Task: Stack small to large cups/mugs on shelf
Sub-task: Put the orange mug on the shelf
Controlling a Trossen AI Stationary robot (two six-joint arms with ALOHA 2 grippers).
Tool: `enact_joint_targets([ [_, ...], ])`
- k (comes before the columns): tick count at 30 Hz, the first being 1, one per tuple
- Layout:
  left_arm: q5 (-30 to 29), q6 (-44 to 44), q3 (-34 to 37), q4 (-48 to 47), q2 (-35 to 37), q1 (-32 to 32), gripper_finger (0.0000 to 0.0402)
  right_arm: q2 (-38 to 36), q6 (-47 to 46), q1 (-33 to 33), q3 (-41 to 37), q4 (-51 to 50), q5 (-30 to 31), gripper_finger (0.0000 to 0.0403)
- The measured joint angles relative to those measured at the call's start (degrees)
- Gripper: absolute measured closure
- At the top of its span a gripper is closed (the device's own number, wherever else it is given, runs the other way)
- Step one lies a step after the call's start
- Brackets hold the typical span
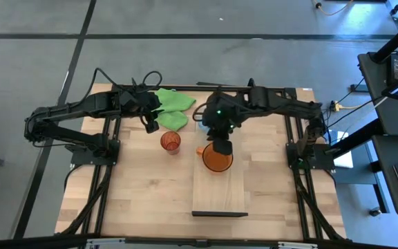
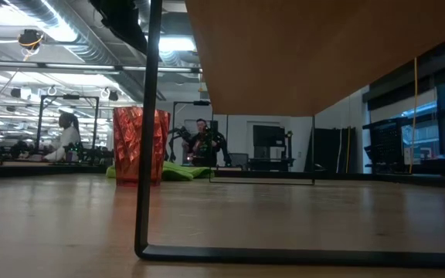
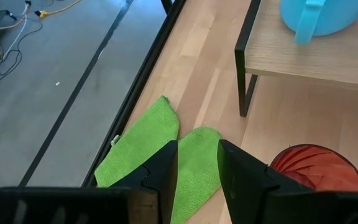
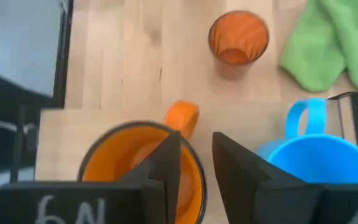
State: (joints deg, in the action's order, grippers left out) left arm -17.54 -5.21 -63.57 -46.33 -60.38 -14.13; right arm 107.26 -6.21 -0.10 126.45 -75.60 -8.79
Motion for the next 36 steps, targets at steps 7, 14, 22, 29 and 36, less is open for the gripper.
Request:
enact_joint_targets([
  [7, 0.00, -1.36, 0.00, 0.04, 0.00, 0.02, 0.0294, 0.69, -7.46, -0.37, -0.31, 3.58, -0.31, 0.0394],
  [14, 0.93, -0.43, -0.02, 1.23, -0.02, 0.02, 0.0294, 4.32, -17.53, -2.69, -0.38, 3.25, -6.51, 0.0399],
  [22, 1.28, 0.59, -0.02, 1.25, -0.04, 0.02, 0.0294, 7.15, -17.54, -2.64, -0.39, -1.20, -9.32, 0.0401],
  [29, 1.31, 0.57, 0.00, 2.08, -0.04, 0.02, 0.0294, 7.54, -16.23, -2.64, -0.39, -1.71, -11.15, 0.0401],
  [36, 1.36, 0.13, -0.02, 3.34, -0.04, -0.63, 0.0294, 7.82, -14.67, -2.67, -0.39, -1.58, -15.29, 0.0401],
])
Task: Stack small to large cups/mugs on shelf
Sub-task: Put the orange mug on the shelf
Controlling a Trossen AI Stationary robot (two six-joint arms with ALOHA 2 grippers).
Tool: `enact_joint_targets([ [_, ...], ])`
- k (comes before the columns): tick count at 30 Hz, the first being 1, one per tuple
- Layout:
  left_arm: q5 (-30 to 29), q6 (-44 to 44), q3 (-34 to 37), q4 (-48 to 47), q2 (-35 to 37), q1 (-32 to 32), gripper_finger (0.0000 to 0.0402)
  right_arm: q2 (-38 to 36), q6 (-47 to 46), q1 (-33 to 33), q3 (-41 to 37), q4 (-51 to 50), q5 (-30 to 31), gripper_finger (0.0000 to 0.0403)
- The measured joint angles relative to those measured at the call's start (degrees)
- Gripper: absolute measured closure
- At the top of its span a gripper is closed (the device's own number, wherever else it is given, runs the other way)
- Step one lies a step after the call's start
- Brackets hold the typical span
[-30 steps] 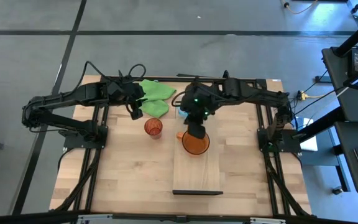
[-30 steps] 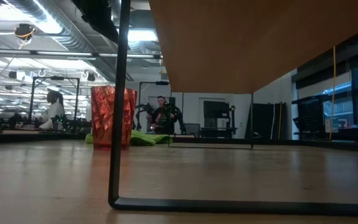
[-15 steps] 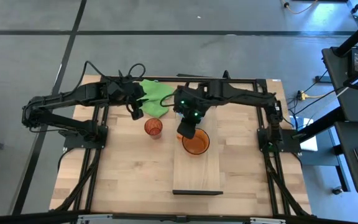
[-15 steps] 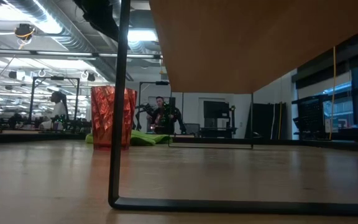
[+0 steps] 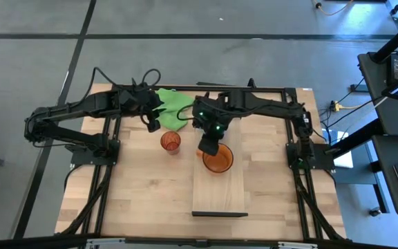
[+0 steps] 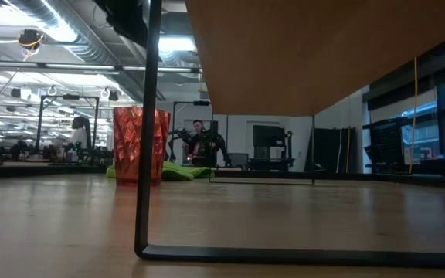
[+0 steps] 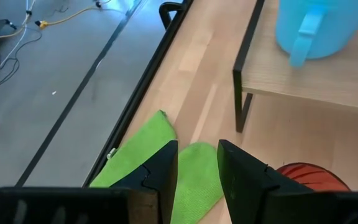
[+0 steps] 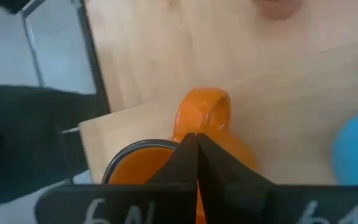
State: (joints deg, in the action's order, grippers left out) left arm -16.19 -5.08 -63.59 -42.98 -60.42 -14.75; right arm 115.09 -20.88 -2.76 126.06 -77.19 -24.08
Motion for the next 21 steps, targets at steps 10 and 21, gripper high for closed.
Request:
enact_joint_targets([
  [10, 0.02, -0.02, 0.00, 0.00, -0.01, -1.80, 0.0294, 0.46, 2.57, 0.07, 0.06, 5.31, -1.81, 0.0399],
  [21, 1.44, -0.25, 0.00, -0.01, -0.01, -2.26, 0.0294, -5.26, -3.06, 1.09, 5.04, -2.66, 10.55, 0.0400],
])
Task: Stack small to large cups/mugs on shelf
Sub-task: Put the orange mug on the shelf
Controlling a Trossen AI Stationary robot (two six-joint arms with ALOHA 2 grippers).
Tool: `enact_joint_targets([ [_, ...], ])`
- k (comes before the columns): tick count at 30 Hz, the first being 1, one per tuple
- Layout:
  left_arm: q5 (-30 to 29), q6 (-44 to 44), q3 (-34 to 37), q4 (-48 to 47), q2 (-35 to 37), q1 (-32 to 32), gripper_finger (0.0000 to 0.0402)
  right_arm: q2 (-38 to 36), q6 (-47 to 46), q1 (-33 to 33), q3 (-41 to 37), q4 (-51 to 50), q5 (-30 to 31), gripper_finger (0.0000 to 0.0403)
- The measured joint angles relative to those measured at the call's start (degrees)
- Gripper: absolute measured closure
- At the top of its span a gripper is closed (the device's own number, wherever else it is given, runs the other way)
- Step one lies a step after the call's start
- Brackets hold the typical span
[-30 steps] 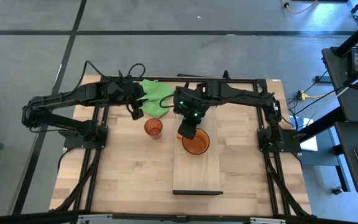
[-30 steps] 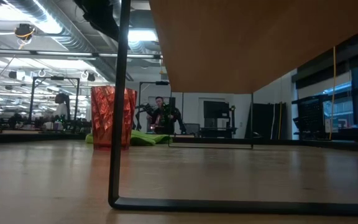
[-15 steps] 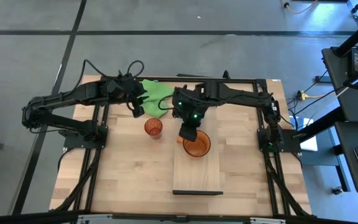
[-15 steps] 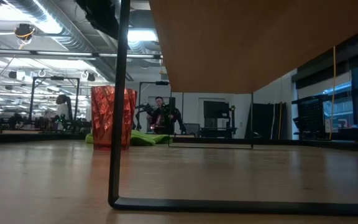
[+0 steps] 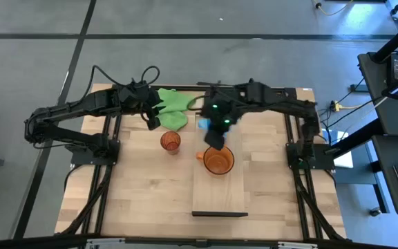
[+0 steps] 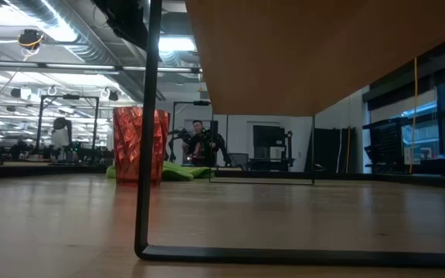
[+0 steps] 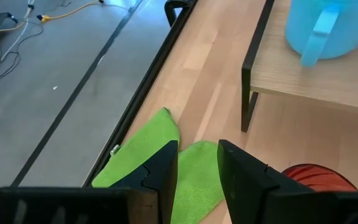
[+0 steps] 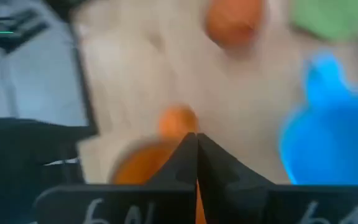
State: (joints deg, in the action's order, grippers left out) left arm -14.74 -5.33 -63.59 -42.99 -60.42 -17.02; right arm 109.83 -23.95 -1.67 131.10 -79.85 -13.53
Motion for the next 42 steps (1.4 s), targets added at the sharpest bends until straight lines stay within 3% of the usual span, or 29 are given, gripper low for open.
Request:
enact_joint_targets([
  [4, 2.24, -1.89, 0.02, 0.18, 0.00, 0.00, 0.0294, -3.91, -9.40, 3.04, -2.72, -10.71, 7.39, 0.0401],
  [10, 4.00, -2.53, 0.01, 0.36, 0.00, -0.02, 0.0294, -7.56, -27.42, 8.74, -7.27, -10.03, 11.83, 0.0401],
  [17, 15.21, -4.24, 0.00, 2.59, -0.56, 0.00, 0.0294, -8.95, -46.07, 14.79, -16.71, -10.33, 10.44, 0.0402],
  [21, 17.03, -5.56, -0.07, 4.67, -1.26, 0.00, 0.0294, -8.87, -52.97, 17.83, -20.61, -10.00, 8.49, 0.0402],
  [26, 21.30, -7.05, 0.00, 5.48, -3.26, 0.00, 0.0294, -8.91, -56.87, 19.90, -22.81, -1.46, 7.90, 0.0401],
  [30, 24.07, -7.31, 0.00, 5.60, -5.20, 0.32, 0.0294, -8.55, -58.27, 20.15, -22.99, 3.10, 10.95, 0.0400],
  [42, 24.58, -6.83, 0.00, 6.26, -5.90, 3.15, 0.0294, -8.53, -59.84, 19.80, -23.03, -2.66, 17.24, 0.0399],
])
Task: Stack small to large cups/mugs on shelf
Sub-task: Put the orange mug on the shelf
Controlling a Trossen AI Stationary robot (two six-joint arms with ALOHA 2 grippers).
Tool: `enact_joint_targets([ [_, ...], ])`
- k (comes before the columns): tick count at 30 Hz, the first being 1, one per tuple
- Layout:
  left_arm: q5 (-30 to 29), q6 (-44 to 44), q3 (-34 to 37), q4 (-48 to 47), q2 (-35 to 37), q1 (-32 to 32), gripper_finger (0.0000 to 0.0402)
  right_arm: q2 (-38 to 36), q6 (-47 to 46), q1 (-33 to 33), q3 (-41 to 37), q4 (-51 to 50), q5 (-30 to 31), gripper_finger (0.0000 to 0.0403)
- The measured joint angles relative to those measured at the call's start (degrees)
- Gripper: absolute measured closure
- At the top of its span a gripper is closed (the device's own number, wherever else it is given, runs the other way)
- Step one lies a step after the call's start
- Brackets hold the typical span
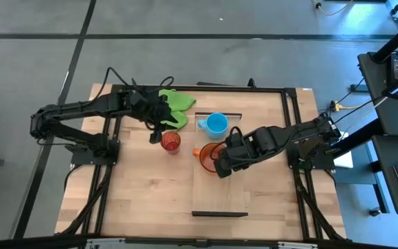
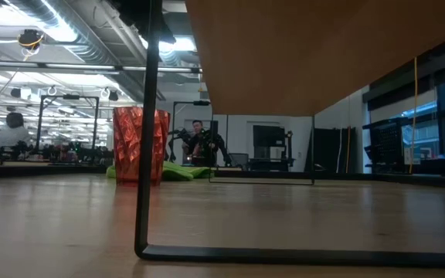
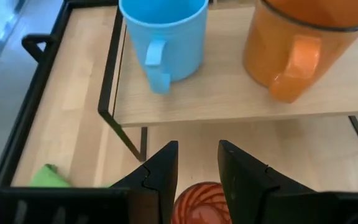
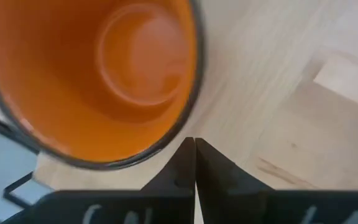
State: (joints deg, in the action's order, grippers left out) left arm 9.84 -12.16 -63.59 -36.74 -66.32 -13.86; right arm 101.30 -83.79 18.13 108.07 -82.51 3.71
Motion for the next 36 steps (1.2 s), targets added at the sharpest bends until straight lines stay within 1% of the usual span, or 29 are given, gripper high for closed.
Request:
enact_joint_targets([
  [4, 0.90, 0.96, 0.00, 1.14, 0.00, 0.76, 0.0294, 0.00, 0.10, -0.55, 0.00, -1.75, 0.22, 0.0399],
  [9, 7.64, 1.03, 0.00, 4.37, -1.23, 0.78, 0.0294, -0.18, 0.28, -0.43, 0.00, -2.17, -3.83, 0.0399],
  [12, 10.56, 1.13, 0.00, 8.63, -3.23, 0.80, 0.0294, -0.28, 0.24, -0.30, 0.02, -2.05, -3.87, 0.0399],
  [15, 10.73, 1.55, 0.00, 11.87, -6.09, 1.74, 0.0294, -0.28, 0.24, -0.32, 0.02, -1.19, -4.10, 0.0399],
  [19, 10.69, 3.19, 0.00, 13.23, -10.01, 3.93, 0.0294, -0.28, 0.32, -0.16, 0.02, 1.17, -4.79, 0.0399],
  [22, 9.97, 5.32, 0.02, 14.77, -12.05, 6.17, 0.0294, -0.28, 1.44, 0.12, 0.02, 1.61, -4.79, 0.0399],
  [28, 4.74, 9.99, 0.02, 20.21, -13.77, 10.20, 0.0294, -0.28, 3.34, 1.03, 0.02, 2.31, -5.29, 0.0399],
  [33, -0.09, 10.52, 0.00, 20.46, -13.84, 12.41, 0.0294, -0.28, 3.34, 2.49, 0.07, 3.84, -6.44, 0.0399],
  [36, -1.71, 10.58, 0.00, 20.72, -13.81, 13.01, 0.0294, -0.28, 3.32, 3.19, 0.07, 5.77, -6.43, 0.0399],
])
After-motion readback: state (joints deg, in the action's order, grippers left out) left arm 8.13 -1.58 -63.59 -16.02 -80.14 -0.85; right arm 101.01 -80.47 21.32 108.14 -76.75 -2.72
